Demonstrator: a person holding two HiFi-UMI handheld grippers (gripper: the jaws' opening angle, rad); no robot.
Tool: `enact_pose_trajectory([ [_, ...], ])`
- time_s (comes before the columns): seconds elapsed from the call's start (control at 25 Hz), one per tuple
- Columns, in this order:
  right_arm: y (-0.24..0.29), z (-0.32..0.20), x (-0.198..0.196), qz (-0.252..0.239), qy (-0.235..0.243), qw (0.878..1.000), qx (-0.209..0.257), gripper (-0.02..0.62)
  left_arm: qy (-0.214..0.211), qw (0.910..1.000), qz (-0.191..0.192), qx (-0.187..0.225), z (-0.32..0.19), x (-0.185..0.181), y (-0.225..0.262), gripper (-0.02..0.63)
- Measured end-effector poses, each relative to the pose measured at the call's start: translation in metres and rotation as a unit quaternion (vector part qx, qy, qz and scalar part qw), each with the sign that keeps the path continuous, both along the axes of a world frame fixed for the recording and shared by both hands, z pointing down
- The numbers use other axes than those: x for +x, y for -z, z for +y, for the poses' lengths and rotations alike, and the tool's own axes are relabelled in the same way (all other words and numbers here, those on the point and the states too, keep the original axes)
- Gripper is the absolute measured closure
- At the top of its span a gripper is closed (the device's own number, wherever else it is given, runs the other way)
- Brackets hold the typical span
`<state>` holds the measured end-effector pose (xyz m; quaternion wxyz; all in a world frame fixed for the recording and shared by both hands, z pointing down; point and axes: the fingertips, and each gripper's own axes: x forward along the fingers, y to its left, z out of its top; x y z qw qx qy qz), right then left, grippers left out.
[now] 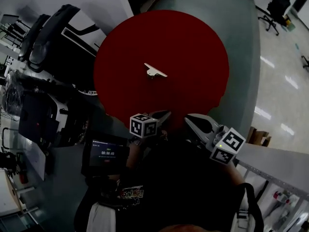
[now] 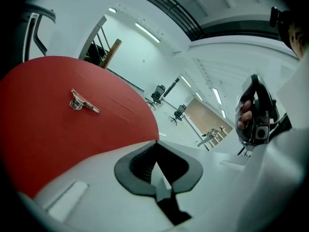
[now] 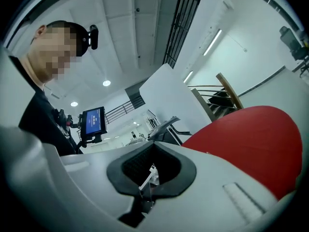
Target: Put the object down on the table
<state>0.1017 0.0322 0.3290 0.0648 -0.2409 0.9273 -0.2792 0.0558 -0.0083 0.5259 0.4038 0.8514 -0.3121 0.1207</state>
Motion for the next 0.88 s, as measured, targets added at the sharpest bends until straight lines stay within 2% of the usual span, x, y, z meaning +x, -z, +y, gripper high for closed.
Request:
enact_pose_trajectory([
  [0.16,-0.009,0.02,0.026,0.001,0.002,1.0,-0.004,0.592,0.0,0.999,0.044,0.0,0.02,0.045,0.015,0.592],
  [0.32,-0.018,0.04,0.039,0.003,0.018,1.0,-0.02,0.594,0.006,0.9991,0.041,0.0,0.045,0.063,0.016,0.592],
  [0.56,-0.025,0.056,0.045,0.008,0.047,0.999,-0.018,0.594,0.026,0.9992,0.029,-0.002,0.066,0.069,0.003,0.592],
  [0.88,-0.027,0.055,0.059,-0.001,0.04,0.999,-0.007,0.594,0.026,0.9995,0.015,0.003,0.067,0.076,-0.003,0.592],
])
